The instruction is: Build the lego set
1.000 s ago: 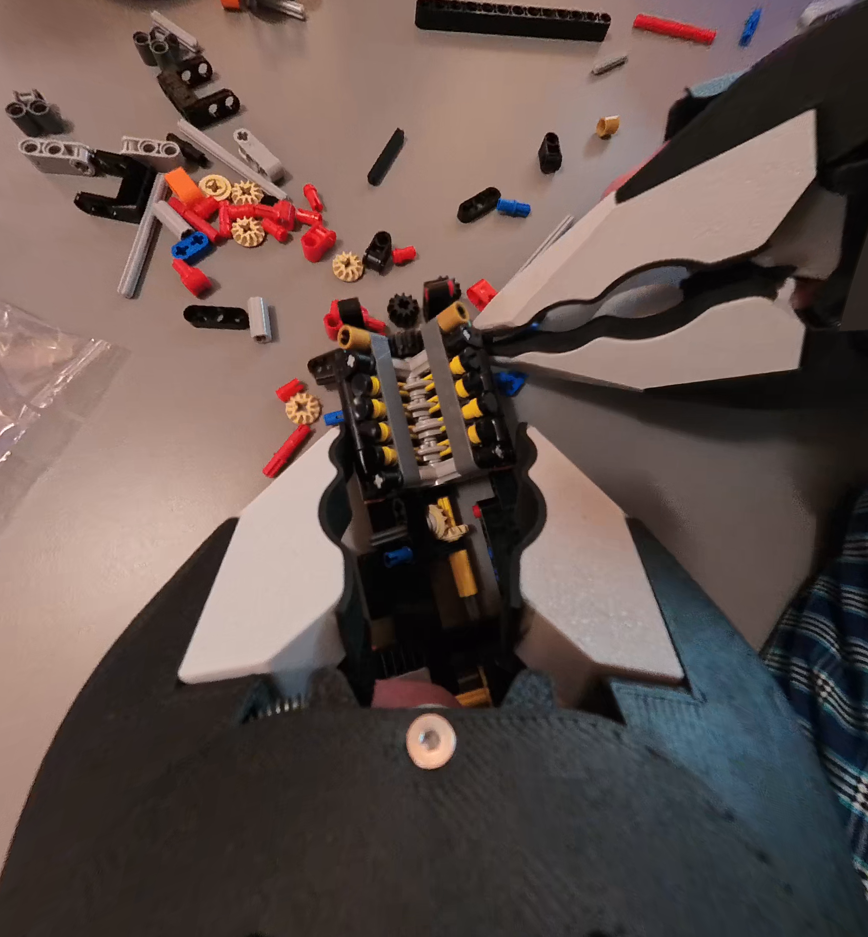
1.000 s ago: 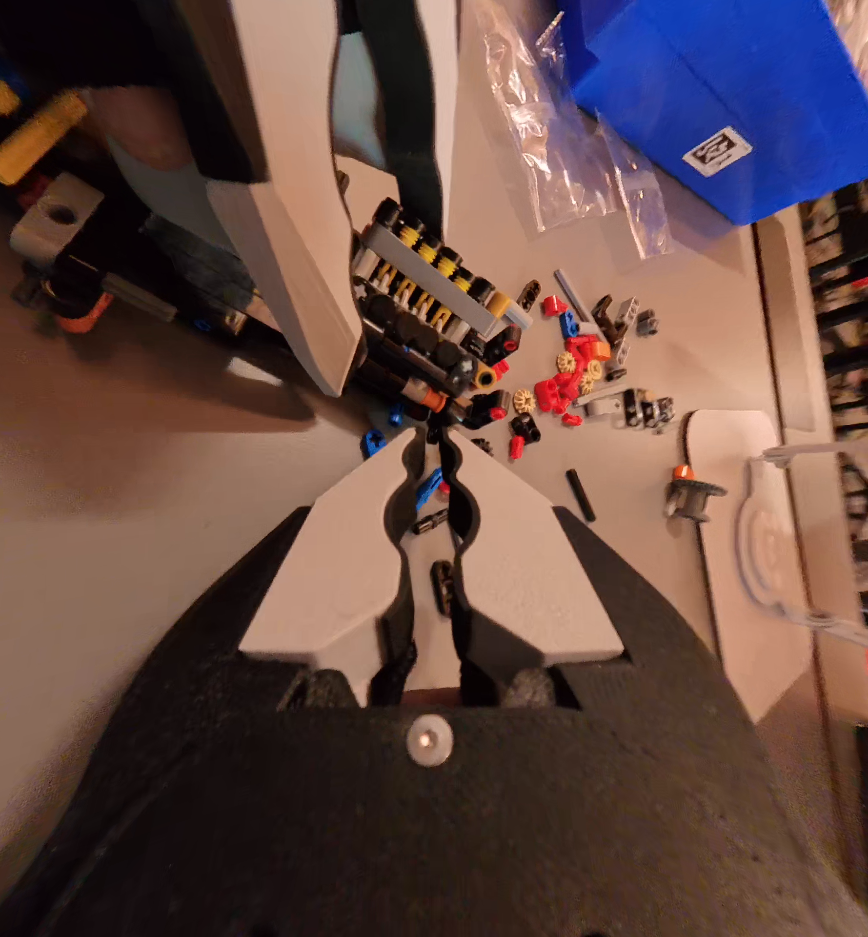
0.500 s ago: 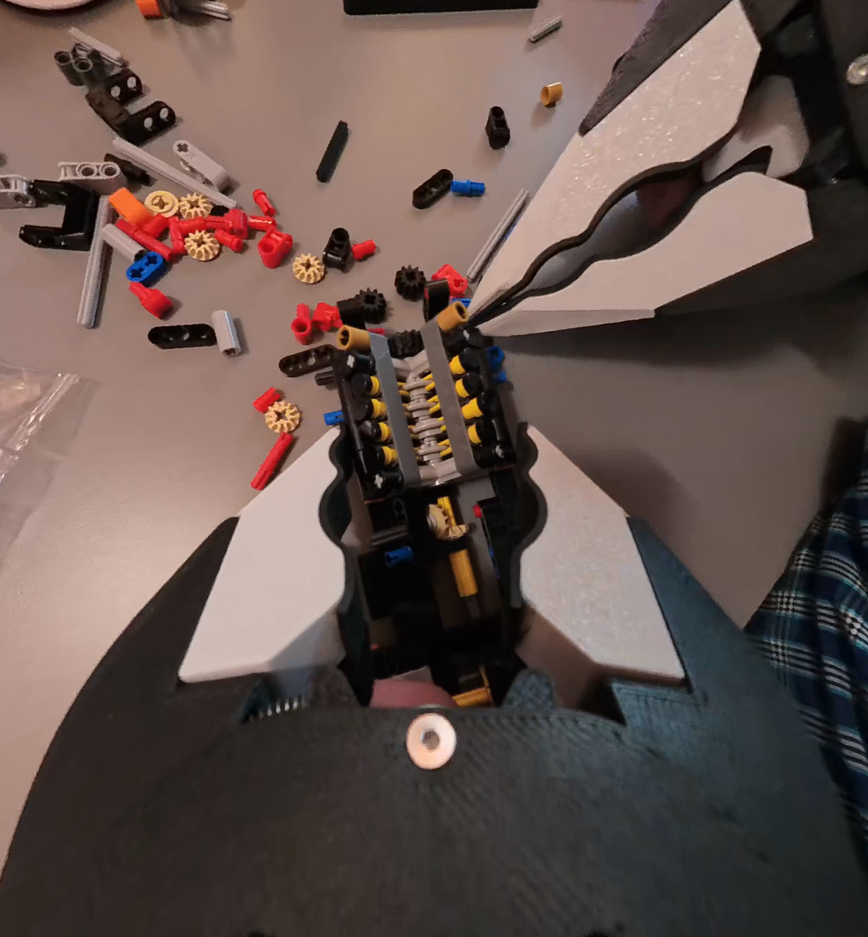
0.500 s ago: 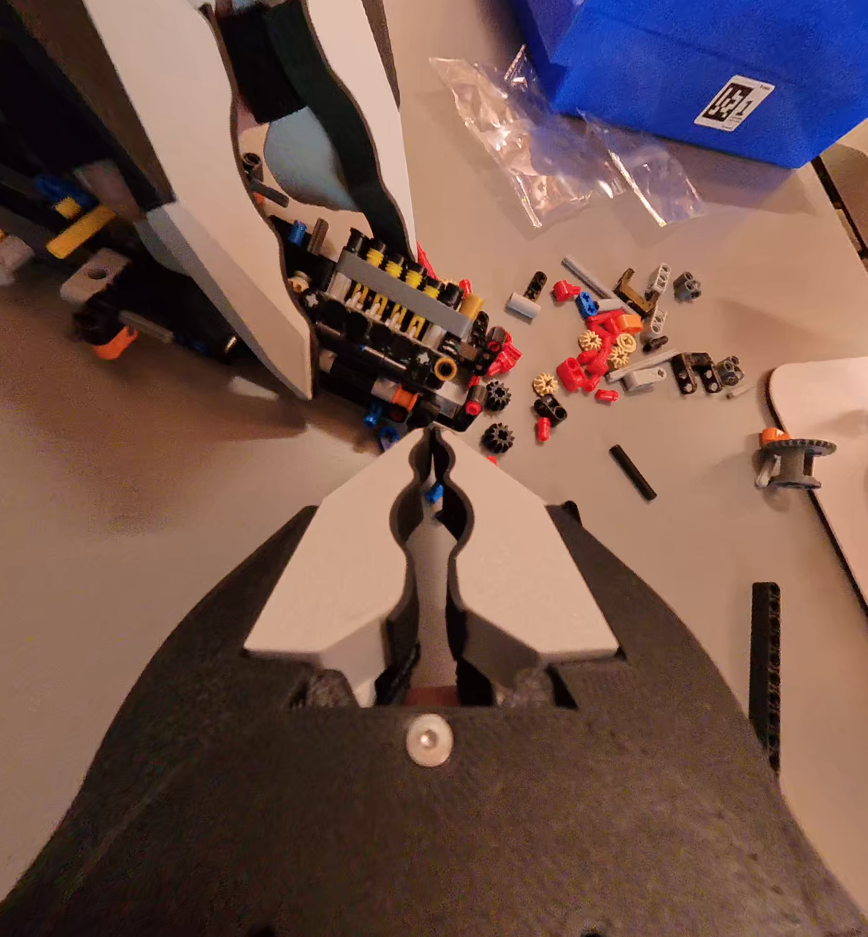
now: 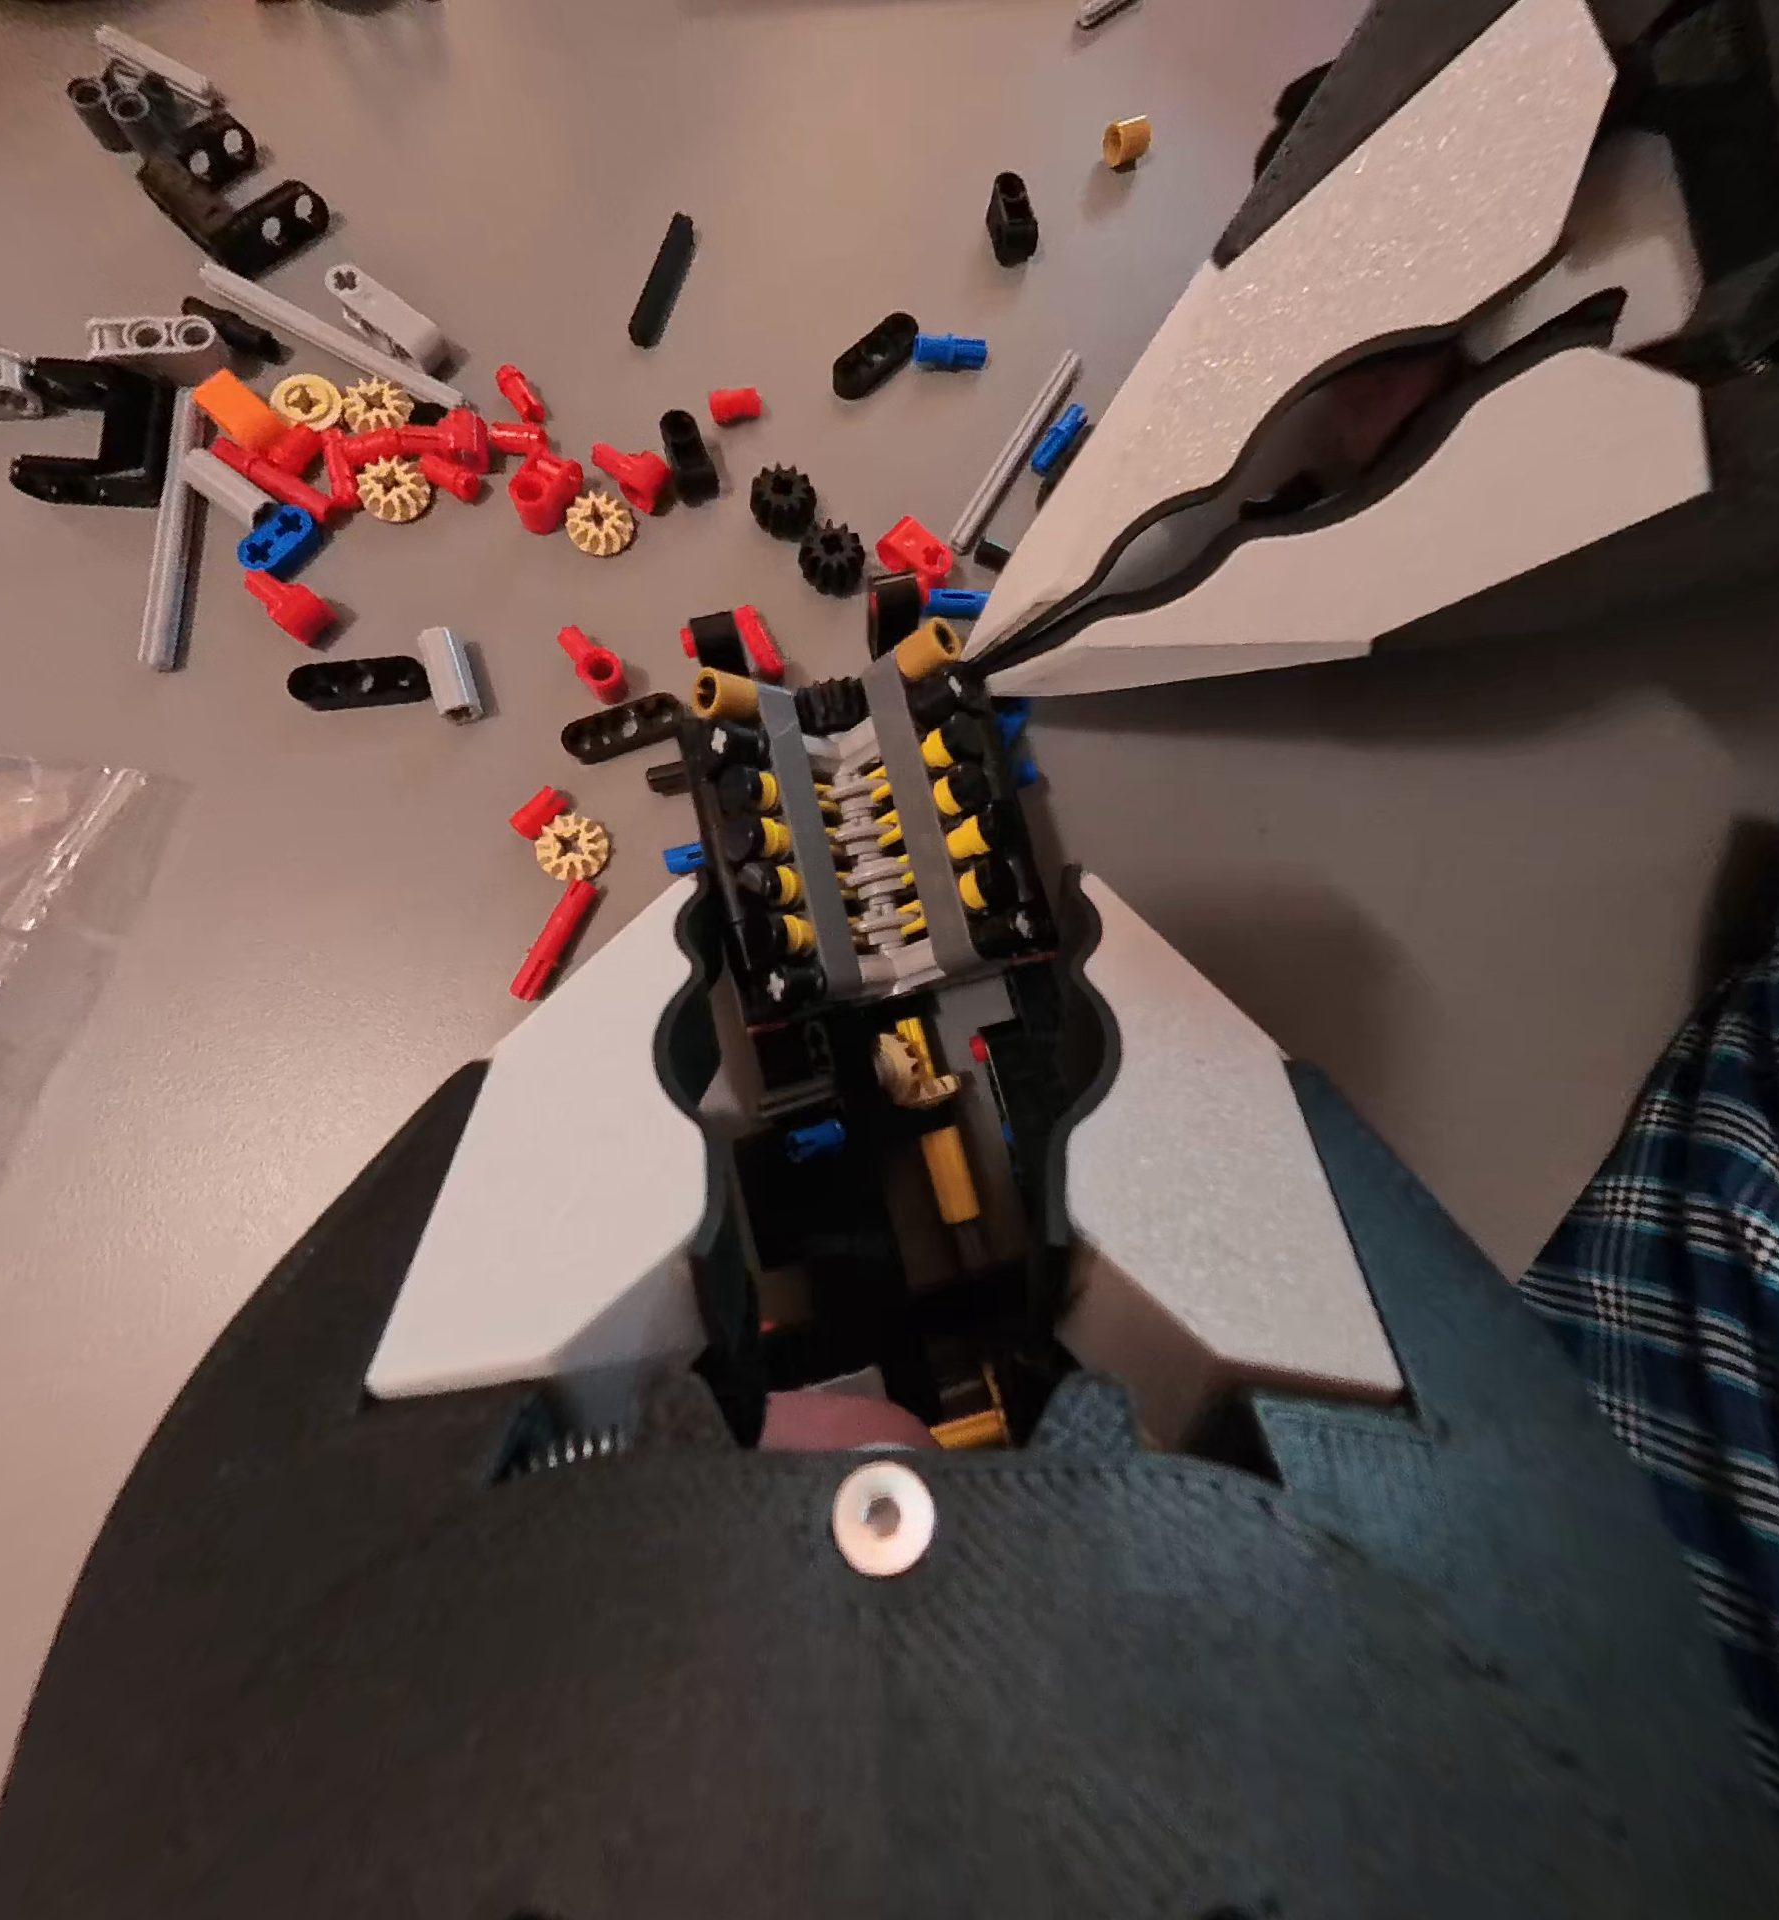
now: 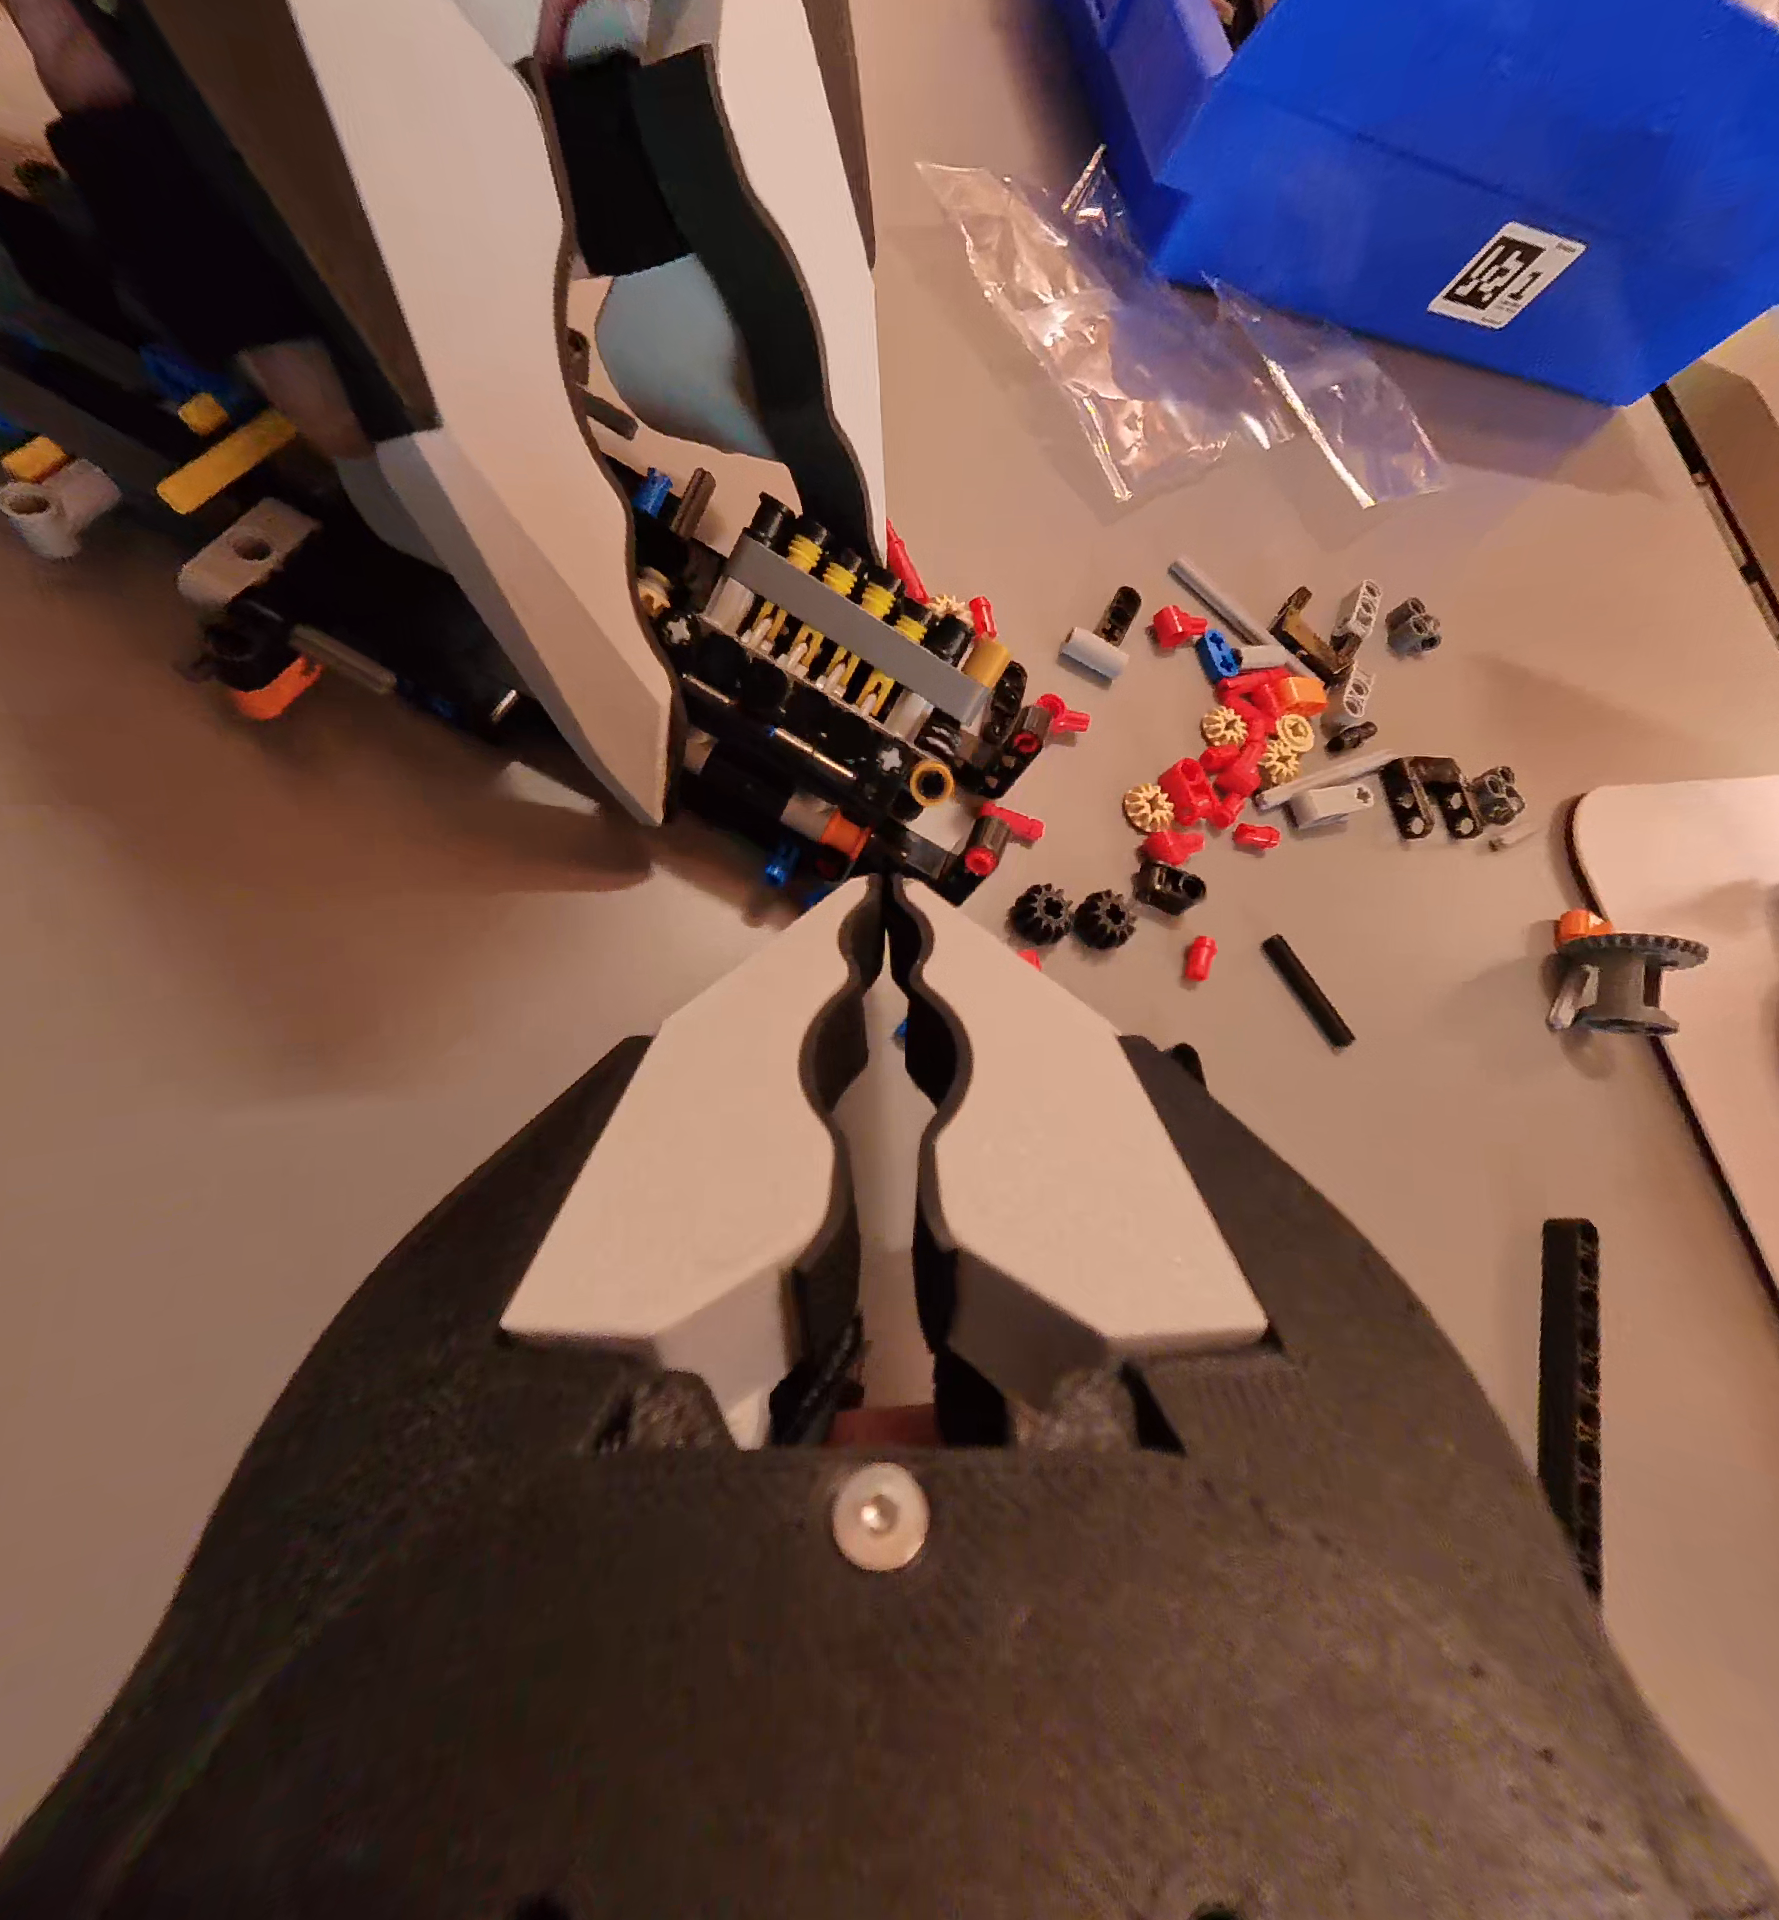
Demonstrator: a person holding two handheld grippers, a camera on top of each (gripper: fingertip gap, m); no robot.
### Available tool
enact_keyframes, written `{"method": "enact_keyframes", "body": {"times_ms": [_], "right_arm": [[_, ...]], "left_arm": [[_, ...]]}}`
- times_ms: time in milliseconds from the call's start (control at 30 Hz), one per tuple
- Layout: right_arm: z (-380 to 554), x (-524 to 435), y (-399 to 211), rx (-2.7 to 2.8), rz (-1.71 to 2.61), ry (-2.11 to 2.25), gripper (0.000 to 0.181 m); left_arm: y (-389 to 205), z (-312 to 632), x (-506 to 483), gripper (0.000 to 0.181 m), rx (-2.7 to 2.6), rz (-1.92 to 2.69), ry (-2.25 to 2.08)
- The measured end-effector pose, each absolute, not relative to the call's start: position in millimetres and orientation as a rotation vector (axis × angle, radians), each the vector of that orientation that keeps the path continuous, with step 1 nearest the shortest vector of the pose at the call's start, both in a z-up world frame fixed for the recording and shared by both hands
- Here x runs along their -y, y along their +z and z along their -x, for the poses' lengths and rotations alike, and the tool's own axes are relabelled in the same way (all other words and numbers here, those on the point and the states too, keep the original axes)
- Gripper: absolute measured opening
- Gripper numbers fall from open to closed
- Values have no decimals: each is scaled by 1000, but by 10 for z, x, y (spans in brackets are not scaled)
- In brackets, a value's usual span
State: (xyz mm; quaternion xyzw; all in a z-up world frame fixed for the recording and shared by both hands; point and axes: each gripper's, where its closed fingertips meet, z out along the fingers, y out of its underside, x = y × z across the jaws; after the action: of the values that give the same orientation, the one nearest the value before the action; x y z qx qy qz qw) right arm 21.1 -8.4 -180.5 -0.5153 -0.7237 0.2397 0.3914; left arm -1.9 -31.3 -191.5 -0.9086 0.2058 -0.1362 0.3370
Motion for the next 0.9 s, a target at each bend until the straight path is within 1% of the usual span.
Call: {"method": "enact_keyframes", "body": {"times_ms": [233, 400, 567, 700, 800, 900], "right_arm": [[-324, 20, -1660, 1760, 1343, 698, 0], [-476, -45, -1599, 1700, 1372, 758, 0], [-570, -19, -1585, 1697, 1352, 766, 1], [-612, 52, -1571, 1714, 1336, 812, 6], [-620, 144, -1551, 1740, 1296, 852, 2], [-621, 218, -1600, 1796, 1296, 882, 11]], "left_arm": [[-1892, 47, 321, 63, -627, 2355, -334], [-1850, 93, 374, 62, -787, 2317, -306], [-1789, 10, 548, 62, -1093, 2204, -319], [-1837, 62, 664, 63, -1277, 2194, -292], [-1886, 86, 738, 63, -1374, 2207, -323], [-1945, 102, 808, 64, -1451, 2230, -345]]}}
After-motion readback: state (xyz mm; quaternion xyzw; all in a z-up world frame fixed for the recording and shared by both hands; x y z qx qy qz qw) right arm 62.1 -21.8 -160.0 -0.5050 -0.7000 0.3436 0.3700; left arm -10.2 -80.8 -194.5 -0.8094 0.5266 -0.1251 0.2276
